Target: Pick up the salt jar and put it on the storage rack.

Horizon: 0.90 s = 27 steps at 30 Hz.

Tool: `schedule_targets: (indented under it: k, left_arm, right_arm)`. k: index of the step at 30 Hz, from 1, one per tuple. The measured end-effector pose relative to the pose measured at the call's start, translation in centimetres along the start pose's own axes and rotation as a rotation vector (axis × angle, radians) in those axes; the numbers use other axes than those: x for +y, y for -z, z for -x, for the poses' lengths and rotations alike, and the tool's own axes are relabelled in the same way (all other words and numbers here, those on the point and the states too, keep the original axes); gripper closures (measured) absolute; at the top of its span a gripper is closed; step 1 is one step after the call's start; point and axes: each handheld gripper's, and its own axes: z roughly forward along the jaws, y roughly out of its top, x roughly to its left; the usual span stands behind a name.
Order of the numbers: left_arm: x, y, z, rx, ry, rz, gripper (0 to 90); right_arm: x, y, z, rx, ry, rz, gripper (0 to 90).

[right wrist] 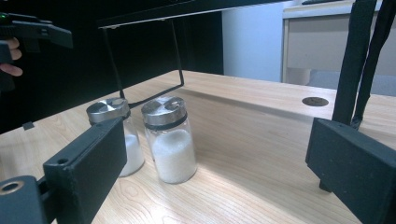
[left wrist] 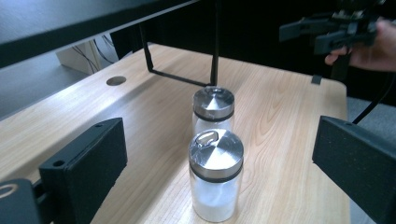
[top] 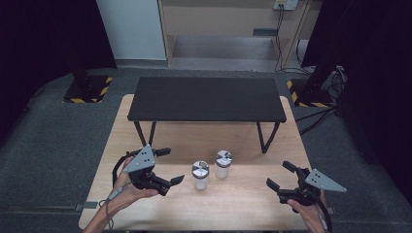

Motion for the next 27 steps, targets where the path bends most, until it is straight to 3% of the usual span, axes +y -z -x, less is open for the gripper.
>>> schedule_targets:
  k: [27]
  left_arm:
    - [-0.8, -6.8, -0.3, -0.035, -0.012, -0.107, 4.2]
  right_arm:
    - [0.0, 0.0, 0.1, 0.007, 0.001, -0.001, 5.5]
